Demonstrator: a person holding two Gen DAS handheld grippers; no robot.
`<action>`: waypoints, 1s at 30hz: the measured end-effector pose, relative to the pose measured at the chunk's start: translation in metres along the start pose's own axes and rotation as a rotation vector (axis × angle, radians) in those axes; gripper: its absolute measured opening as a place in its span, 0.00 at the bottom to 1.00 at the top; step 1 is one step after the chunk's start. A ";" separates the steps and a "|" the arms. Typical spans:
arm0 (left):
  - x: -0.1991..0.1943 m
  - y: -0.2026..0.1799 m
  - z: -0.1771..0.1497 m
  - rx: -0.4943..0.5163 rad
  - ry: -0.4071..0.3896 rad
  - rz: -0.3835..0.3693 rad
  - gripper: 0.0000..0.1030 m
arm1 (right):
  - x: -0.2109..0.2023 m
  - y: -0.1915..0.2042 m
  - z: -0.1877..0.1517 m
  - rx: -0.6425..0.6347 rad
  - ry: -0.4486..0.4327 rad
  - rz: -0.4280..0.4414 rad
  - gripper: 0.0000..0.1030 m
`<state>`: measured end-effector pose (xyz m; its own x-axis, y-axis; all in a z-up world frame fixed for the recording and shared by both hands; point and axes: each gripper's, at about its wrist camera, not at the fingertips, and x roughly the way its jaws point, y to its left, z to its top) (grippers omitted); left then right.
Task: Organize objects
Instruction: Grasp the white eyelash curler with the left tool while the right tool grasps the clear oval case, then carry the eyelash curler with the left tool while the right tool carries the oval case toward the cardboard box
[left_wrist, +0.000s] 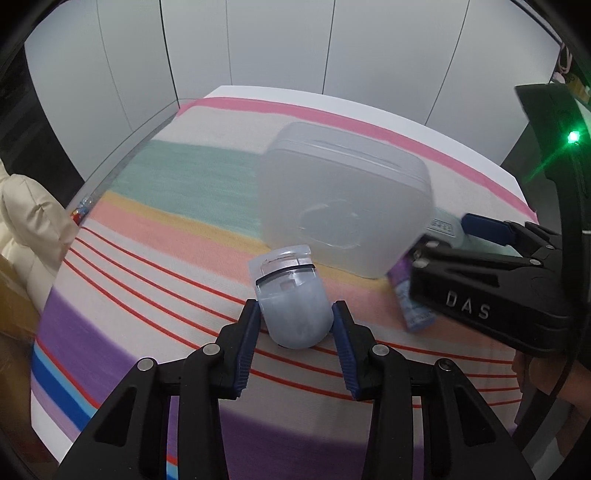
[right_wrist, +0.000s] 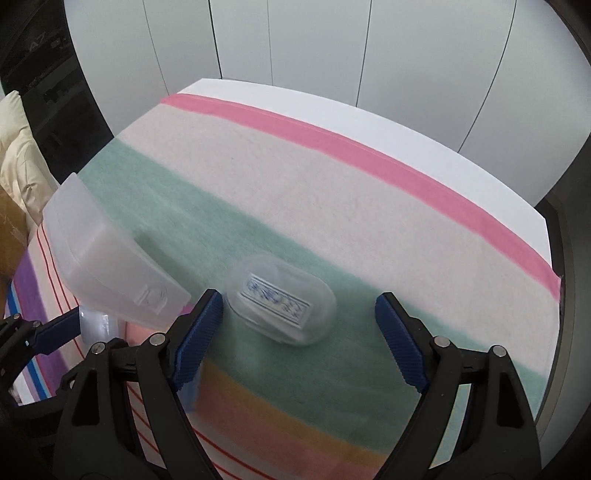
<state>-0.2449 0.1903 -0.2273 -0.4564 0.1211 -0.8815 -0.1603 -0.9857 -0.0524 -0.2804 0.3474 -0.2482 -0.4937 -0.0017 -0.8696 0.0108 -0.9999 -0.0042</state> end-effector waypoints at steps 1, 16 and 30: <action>0.001 0.003 0.001 0.000 0.001 -0.002 0.39 | -0.001 0.002 0.001 -0.001 -0.014 -0.002 0.68; -0.038 0.011 0.013 -0.007 0.015 -0.037 0.39 | -0.052 -0.004 -0.009 0.110 0.014 -0.013 0.56; -0.146 0.002 0.017 0.063 -0.033 -0.107 0.38 | -0.183 -0.013 -0.044 0.192 -0.029 -0.046 0.56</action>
<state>-0.1928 0.1729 -0.0904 -0.4621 0.2295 -0.8566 -0.2639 -0.9578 -0.1143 -0.1518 0.3618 -0.1111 -0.5152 0.0464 -0.8558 -0.1766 -0.9828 0.0530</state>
